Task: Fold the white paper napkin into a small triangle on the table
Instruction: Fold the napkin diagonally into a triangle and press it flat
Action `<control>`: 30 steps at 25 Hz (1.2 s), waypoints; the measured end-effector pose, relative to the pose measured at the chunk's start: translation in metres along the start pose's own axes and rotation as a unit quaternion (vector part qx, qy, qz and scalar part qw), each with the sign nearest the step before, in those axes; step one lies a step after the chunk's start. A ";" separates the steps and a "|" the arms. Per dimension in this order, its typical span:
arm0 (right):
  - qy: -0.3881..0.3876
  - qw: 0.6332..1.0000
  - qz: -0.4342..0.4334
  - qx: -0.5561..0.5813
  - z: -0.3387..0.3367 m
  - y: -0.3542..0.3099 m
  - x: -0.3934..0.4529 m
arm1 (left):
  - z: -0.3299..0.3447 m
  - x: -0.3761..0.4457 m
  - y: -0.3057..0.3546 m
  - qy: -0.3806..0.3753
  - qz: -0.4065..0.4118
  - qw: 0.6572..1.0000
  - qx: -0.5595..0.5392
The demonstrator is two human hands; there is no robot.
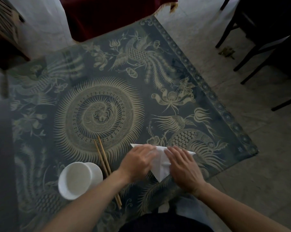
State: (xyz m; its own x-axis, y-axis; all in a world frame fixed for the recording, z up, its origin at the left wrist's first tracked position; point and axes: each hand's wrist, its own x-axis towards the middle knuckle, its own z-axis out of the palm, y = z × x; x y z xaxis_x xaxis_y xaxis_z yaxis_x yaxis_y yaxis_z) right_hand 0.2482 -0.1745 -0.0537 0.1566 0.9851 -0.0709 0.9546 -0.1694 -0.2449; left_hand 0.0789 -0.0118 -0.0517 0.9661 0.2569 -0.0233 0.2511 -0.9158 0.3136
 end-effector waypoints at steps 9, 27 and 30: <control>-0.063 0.998 0.026 -0.010 0.019 0.000 -0.010 | 0.036 -0.020 0.016 -0.117 -0.088 0.989 0.033; -0.046 0.990 0.126 -0.038 0.002 0.017 -0.035 | 0.012 -0.033 -0.004 -0.097 -0.186 0.977 0.050; -0.055 0.997 0.043 -0.015 0.008 -0.016 -0.011 | 0.026 -0.012 0.030 -0.102 -0.110 0.988 0.033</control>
State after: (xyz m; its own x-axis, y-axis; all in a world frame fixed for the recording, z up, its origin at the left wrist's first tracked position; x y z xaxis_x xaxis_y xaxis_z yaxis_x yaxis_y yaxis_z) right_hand 0.2292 -0.1829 -0.0568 0.2105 0.9576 -0.1967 0.9465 -0.2500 -0.2041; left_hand 0.0768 -0.0504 -0.0663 0.8777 0.3914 -0.2764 0.4537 -0.8645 0.2165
